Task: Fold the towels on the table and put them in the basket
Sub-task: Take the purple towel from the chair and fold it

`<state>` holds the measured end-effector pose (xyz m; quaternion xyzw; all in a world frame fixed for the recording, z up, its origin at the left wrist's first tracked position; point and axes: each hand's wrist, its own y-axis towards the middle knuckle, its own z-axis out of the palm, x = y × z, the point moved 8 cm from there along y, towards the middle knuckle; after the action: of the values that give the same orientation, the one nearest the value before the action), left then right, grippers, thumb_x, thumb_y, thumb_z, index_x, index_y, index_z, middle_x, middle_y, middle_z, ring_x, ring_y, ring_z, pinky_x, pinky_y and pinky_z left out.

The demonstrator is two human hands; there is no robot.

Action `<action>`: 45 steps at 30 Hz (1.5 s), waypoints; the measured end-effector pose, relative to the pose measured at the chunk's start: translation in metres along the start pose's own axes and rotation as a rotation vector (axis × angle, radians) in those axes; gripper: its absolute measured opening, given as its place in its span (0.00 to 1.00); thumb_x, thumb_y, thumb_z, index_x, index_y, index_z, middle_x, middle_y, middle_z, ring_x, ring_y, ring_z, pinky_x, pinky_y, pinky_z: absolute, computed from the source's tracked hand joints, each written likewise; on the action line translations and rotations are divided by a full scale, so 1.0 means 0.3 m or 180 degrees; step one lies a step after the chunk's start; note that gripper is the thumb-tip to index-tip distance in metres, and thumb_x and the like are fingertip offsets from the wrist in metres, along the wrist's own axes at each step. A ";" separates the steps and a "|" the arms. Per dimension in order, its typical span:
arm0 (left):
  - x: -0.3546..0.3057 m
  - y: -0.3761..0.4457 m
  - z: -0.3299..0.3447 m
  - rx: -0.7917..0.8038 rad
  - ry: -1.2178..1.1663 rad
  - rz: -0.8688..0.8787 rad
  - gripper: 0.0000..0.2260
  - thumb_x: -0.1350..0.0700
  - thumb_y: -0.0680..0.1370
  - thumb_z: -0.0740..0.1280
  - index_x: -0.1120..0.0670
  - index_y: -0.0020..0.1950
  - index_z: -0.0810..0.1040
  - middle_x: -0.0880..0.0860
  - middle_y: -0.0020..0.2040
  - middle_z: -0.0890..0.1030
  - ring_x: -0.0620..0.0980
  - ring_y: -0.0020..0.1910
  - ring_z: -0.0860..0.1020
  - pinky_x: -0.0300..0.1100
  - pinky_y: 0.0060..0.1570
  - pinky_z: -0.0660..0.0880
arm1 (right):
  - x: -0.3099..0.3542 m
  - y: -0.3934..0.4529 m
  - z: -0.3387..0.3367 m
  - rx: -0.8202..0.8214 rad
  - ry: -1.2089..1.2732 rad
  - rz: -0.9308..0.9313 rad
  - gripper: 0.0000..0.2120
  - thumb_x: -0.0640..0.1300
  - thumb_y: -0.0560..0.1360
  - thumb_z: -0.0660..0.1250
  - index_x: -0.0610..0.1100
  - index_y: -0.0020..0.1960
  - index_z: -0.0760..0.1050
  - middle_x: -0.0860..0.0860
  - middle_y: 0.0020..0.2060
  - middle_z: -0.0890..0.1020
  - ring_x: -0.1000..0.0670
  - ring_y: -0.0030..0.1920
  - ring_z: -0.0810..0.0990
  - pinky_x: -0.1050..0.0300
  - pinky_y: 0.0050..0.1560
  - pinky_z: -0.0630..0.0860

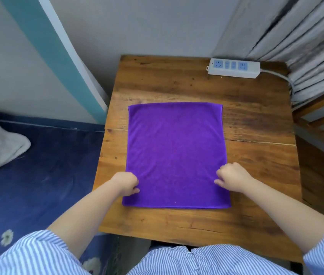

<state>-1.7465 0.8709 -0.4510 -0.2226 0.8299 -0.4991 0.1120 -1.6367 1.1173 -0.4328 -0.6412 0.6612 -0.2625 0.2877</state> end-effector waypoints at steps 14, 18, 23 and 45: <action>0.210 0.376 -0.516 -0.1917 -0.1805 -0.0738 0.23 0.49 0.81 0.53 0.52 0.76 0.54 0.53 0.78 0.49 0.51 0.77 0.46 0.47 0.74 0.47 | -0.114 0.490 -0.295 -0.1060 0.1207 0.0343 0.25 0.51 0.81 0.46 0.46 0.75 0.48 0.47 0.76 0.45 0.46 0.76 0.41 0.51 0.74 0.40; 0.299 0.424 -0.478 -0.1760 -0.1649 -0.0721 0.22 0.47 0.82 0.50 0.46 0.76 0.52 0.49 0.78 0.46 0.51 0.77 0.43 0.48 0.74 0.42 | -0.220 0.518 -0.276 -0.1272 0.1119 0.0402 0.33 0.57 0.73 0.40 0.45 0.71 0.63 0.44 0.72 0.63 0.41 0.73 0.59 0.47 0.70 0.47; 0.407 0.433 -0.456 -0.1800 -0.1605 -0.0825 0.26 0.42 0.77 0.45 0.47 0.76 0.53 0.51 0.78 0.49 0.52 0.77 0.44 0.48 0.74 0.41 | -0.399 0.492 -0.239 -0.1028 0.1395 0.0837 0.43 0.62 0.64 0.30 0.45 0.75 0.52 0.48 0.76 0.51 0.46 0.76 0.46 0.48 0.74 0.42; 0.490 0.219 -0.534 -0.2028 -0.1226 -0.1169 0.10 0.62 0.76 0.60 0.61 0.55 0.78 0.61 0.53 0.76 0.61 0.56 0.71 0.51 0.52 0.71 | -0.436 0.409 -0.426 -0.1048 0.1234 0.0529 0.09 0.37 0.73 0.63 0.39 0.52 0.76 0.42 0.52 0.77 0.41 0.57 0.70 0.51 0.54 0.68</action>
<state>-1.9576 0.9514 -0.4271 -0.4798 0.8532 -0.1783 0.0998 -1.8124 1.2502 -0.4259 -0.5607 0.7881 -0.2447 0.0681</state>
